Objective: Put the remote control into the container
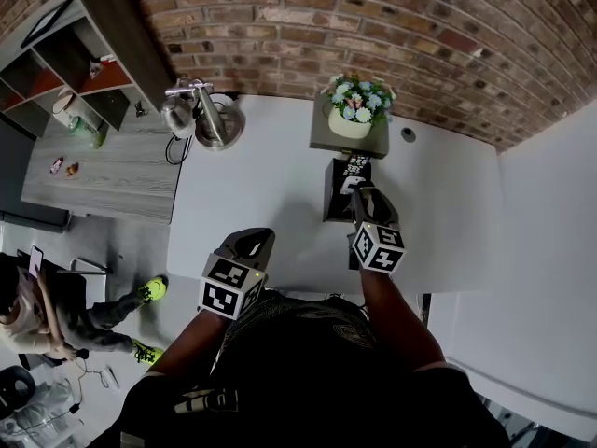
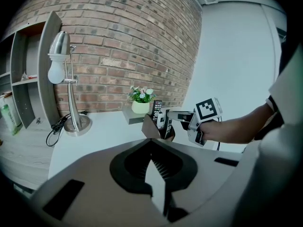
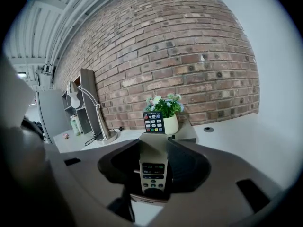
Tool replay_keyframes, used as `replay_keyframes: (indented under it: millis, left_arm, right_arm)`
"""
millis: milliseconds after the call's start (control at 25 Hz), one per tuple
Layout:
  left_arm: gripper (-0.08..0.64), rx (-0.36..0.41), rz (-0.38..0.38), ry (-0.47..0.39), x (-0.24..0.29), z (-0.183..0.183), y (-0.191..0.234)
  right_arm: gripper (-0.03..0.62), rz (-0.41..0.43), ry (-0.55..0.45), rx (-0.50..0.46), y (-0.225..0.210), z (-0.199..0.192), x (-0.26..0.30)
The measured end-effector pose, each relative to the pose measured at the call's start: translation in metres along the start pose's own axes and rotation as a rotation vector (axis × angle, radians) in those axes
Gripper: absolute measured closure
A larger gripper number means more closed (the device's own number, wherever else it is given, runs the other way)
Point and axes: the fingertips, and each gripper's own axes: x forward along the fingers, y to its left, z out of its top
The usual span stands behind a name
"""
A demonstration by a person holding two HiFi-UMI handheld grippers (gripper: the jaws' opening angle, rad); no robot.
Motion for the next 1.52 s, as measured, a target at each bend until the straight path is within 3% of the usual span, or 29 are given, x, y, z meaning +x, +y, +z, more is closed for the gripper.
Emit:
replay_keyframes:
  millis: [280,640,880,920,1000,1080,1360,1520]
  left_arm:
    - [0.566,0.027,-0.053,-0.006,-0.007,0.000,-0.002]
    - [0.566,0.081,-0.144,-0.005,-0.015,-0.002,-0.010]
    - [0.566,0.069,-0.200,-0.044,-0.014,0.008,-0.026]
    - [0.566,0.060,-0.204,-0.049,-0.014,0.008,-0.030]
    - [0.566,0.045,-0.207,-0.060,-0.015,0.009,-0.038]
    - [0.566,0.039,-0.202,-0.071,-0.019,0.010,-0.048]
    - [0.566,0.009,-0.132,-0.132,-0.038,0.006,-0.089]
    - [0.566,-0.024,-0.092,-0.171,-0.047,-0.005,-0.134]
  right_arm:
    - [0.405,-0.020,0.078,-0.050,0.009,-0.005,0.002]
    - [0.405,-0.019,0.024,0.000,0.027,0.014,-0.063]
    - [0.408,0.111,0.049,0.113,0.056,0.006,-0.112]
    - [0.426,0.137,0.057,0.135,0.059,0.002,-0.118]
    - [0.532,0.183,0.068,0.145,0.066,-0.004,-0.127]
    - [0.583,0.234,0.074,0.138,0.073,-0.006,-0.137]
    - [0.584,0.363,0.097,0.017,0.081,-0.015,-0.197]
    - [0.584,0.431,0.101,-0.015,0.069,-0.025,-0.241]
